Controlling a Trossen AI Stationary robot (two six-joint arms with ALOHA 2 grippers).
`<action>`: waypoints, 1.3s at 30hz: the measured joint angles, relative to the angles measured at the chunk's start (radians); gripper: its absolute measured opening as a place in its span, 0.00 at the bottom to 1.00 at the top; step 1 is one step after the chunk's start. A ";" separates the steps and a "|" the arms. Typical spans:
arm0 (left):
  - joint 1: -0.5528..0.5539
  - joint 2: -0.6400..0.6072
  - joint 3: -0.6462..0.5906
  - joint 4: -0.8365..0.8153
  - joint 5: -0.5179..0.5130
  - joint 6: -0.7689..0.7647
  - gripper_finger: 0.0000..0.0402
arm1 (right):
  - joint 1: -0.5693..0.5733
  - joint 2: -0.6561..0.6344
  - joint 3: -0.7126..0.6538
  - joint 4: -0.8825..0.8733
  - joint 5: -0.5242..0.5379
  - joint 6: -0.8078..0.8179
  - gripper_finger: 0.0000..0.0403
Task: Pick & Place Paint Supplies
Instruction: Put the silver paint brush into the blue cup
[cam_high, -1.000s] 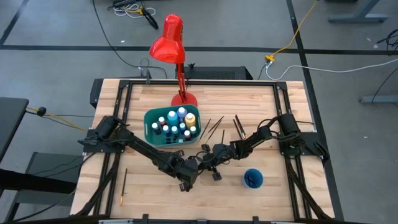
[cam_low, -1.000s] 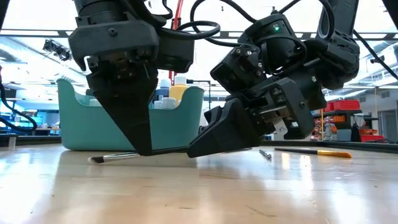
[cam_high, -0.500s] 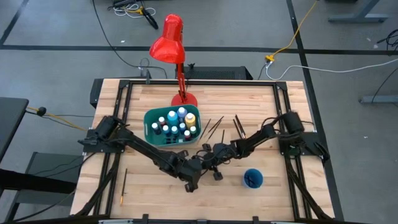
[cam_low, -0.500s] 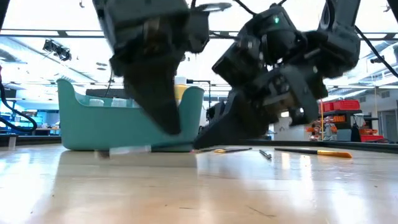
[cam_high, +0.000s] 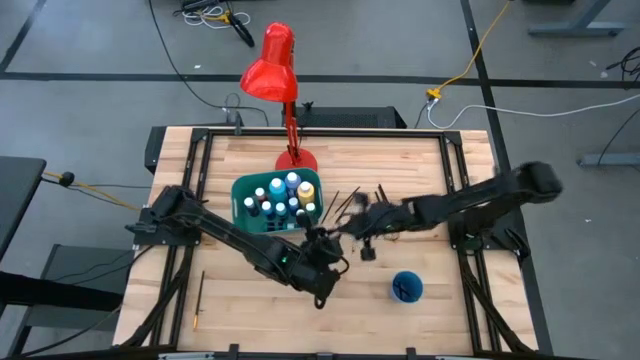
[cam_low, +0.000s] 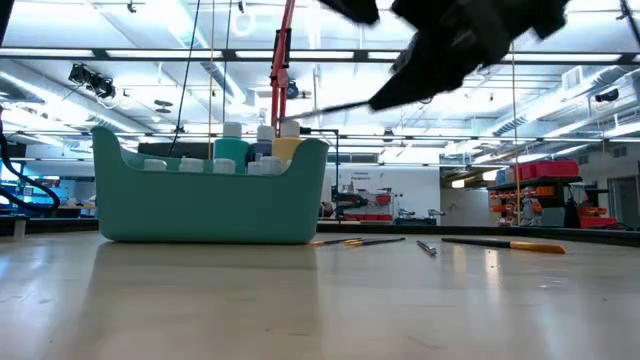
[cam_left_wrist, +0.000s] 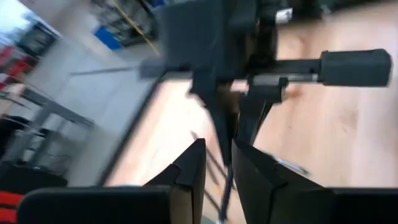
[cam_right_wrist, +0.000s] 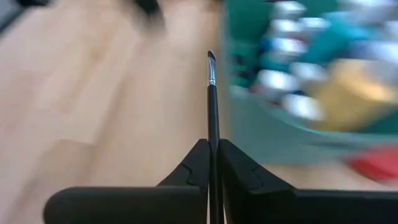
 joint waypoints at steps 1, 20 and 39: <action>0.001 -0.014 0.008 -0.008 -0.016 0.009 0.21 | 0.000 -0.047 0.000 -0.043 0.028 0.001 0.05; 0.005 -0.195 -0.341 0.141 -0.023 -0.229 0.21 | 0.219 -0.666 -0.248 -0.094 0.108 0.072 0.05; 0.187 -0.121 -0.703 1.694 0.612 0.335 0.21 | 0.226 -0.739 -0.573 0.660 -0.012 0.028 0.05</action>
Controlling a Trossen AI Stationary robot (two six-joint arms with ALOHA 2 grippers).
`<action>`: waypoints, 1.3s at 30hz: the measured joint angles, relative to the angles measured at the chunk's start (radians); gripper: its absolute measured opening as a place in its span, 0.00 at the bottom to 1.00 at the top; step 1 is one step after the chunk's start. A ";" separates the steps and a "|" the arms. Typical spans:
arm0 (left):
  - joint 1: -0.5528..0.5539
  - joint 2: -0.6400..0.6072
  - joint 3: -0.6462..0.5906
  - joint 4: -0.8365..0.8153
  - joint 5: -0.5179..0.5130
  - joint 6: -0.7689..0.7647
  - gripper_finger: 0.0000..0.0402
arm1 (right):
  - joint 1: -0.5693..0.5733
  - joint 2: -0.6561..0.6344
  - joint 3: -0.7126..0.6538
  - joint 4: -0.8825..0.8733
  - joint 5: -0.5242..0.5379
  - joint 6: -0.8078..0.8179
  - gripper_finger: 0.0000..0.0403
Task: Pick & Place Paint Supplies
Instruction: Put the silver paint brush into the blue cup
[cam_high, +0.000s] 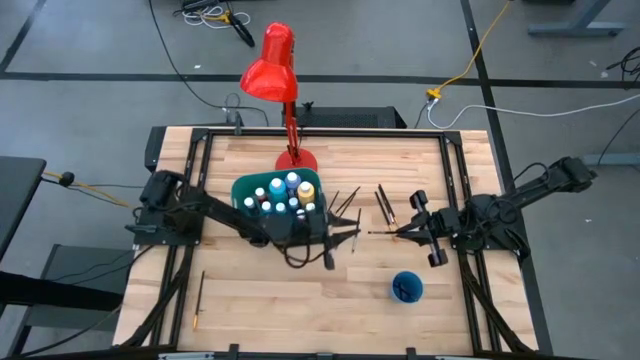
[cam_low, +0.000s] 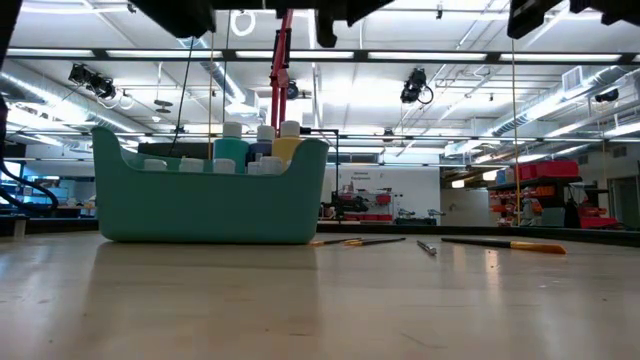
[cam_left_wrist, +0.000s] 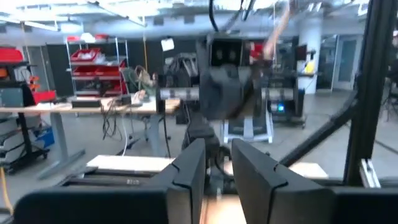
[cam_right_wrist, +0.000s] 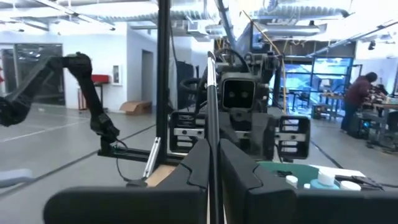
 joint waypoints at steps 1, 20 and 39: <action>0.008 0.000 0.011 0.003 0.012 0.004 0.22 | -0.003 0.007 -0.005 0.014 0.000 0.000 0.05; 0.039 0.000 0.131 -0.013 0.183 0.188 0.49 | -0.051 0.155 -0.005 0.159 0.042 0.031 0.05; 0.056 0.000 0.135 -0.005 0.222 0.210 0.26 | -0.064 0.198 -0.004 0.292 0.014 0.019 0.05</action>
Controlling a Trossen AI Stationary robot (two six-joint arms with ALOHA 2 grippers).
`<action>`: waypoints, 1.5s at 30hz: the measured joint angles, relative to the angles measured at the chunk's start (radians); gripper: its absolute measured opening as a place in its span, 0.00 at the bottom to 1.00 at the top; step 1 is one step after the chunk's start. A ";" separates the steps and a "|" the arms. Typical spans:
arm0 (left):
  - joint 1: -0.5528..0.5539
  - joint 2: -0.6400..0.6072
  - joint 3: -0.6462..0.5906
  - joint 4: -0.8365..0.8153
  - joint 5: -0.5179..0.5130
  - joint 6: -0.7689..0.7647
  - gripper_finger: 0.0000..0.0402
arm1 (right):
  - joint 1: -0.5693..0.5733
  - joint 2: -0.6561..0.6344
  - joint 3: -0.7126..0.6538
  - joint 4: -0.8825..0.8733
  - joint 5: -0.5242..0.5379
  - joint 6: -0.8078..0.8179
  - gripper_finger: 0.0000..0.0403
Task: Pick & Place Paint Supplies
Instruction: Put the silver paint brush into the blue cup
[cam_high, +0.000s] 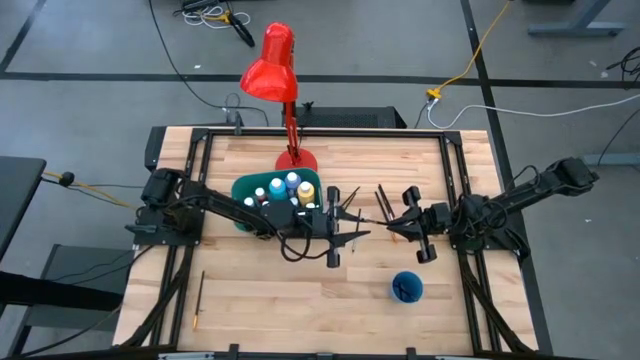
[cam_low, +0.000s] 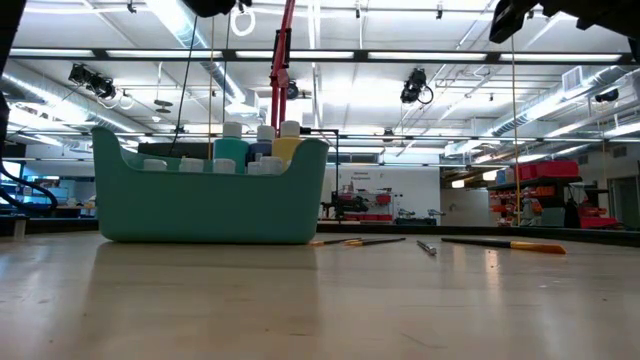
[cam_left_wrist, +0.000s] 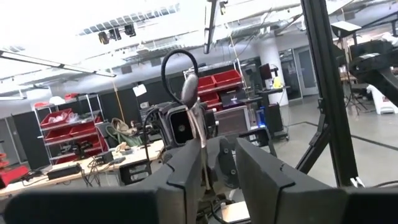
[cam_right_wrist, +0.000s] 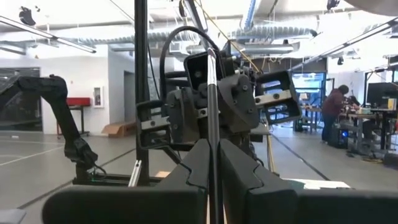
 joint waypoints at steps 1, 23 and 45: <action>0.004 0.000 0.000 0.000 0.001 -0.005 0.26 | 0.000 0.004 0.000 0.004 0.000 0.000 0.05; 0.042 0.000 0.000 0.001 0.127 -0.051 0.23 | -0.032 0.064 0.000 0.020 0.005 0.029 0.05; 0.053 0.000 0.001 -0.171 0.107 -0.256 0.03 | -0.032 0.072 0.003 -0.039 0.008 0.119 0.36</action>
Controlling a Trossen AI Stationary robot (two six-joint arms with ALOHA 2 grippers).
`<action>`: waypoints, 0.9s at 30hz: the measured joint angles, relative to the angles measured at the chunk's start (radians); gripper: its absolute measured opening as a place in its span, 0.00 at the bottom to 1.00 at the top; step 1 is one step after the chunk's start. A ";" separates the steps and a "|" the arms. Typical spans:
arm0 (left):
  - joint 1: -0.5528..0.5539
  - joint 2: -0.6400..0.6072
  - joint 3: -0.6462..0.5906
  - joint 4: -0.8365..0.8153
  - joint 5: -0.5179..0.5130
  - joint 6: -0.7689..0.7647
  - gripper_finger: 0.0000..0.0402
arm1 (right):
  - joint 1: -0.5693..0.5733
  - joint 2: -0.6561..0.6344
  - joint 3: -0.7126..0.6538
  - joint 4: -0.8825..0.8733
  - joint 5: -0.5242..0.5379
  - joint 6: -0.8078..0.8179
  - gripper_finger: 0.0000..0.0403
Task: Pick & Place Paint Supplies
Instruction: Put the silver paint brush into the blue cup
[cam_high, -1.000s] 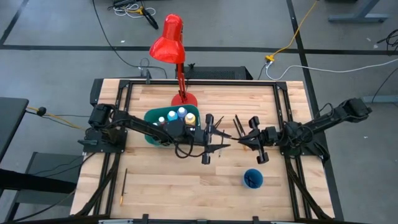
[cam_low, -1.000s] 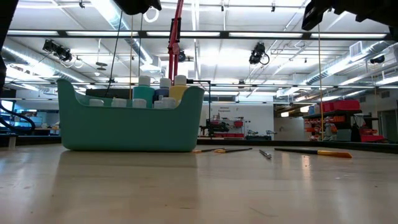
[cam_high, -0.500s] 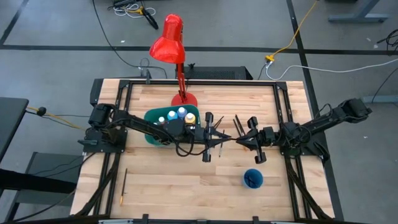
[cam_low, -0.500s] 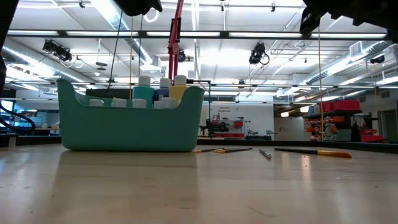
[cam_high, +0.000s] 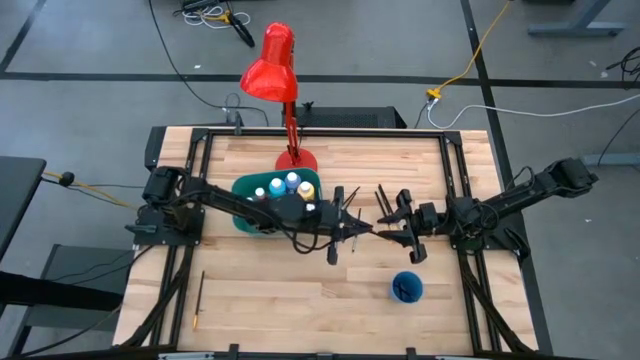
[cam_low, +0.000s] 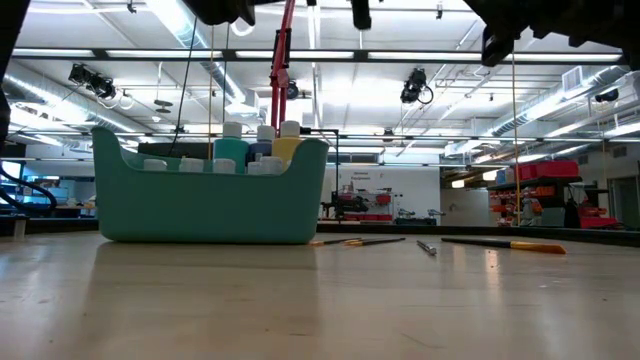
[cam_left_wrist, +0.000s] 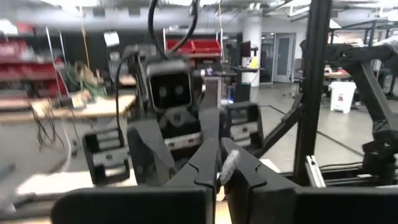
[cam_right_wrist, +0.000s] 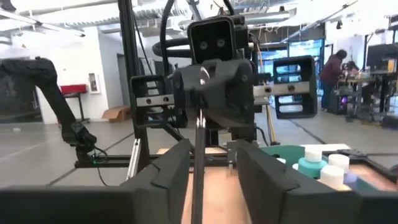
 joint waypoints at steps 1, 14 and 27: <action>0.004 0.000 0.000 -0.011 0.001 -0.027 0.04 | 0.000 -0.001 0.010 -0.019 0.007 0.035 0.38; 0.014 0.000 0.000 -0.051 0.001 -0.044 0.04 | 0.000 0.090 0.441 -0.866 0.121 0.073 0.37; 0.015 0.000 0.000 -0.084 0.013 -0.043 0.04 | -0.040 0.117 0.488 -0.924 0.011 0.100 0.17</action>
